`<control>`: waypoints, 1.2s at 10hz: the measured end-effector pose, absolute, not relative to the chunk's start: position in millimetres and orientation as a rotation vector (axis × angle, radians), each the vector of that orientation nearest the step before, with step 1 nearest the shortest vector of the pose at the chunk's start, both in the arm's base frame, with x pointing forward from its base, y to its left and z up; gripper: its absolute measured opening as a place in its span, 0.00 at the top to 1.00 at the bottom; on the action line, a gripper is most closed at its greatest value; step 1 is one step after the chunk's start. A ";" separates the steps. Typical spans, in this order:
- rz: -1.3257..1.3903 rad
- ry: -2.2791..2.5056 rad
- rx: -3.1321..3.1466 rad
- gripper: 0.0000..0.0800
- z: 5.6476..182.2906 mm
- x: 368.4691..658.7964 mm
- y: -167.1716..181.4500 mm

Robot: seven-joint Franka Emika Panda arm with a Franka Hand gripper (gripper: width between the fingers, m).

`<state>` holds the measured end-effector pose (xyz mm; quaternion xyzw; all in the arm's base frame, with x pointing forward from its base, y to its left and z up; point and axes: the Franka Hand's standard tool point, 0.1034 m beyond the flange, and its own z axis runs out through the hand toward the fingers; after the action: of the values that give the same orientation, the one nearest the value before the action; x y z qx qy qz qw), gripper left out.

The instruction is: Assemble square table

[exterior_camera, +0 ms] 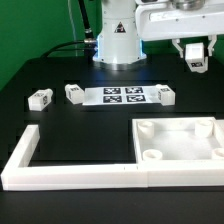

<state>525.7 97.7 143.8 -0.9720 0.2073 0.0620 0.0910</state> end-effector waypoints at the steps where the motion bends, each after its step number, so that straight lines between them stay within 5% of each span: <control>1: 0.073 0.529 -2.960 0.64 132.6 532.7 91.3; 5: -0.311 0.342 -2.966 0.64 148.3 590.7 91.9; 9: -0.721 0.291 -2.873 0.64 140.4 589.1 109.8; 12: -0.892 0.076 -2.906 0.64 137.6 618.5 110.4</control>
Offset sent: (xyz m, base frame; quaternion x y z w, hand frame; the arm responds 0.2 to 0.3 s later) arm 0.0708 -0.0054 0.0147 0.0180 0.1315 -0.1152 0.9844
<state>618.5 110.4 137.6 -0.9545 0.0249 -0.2930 0.0505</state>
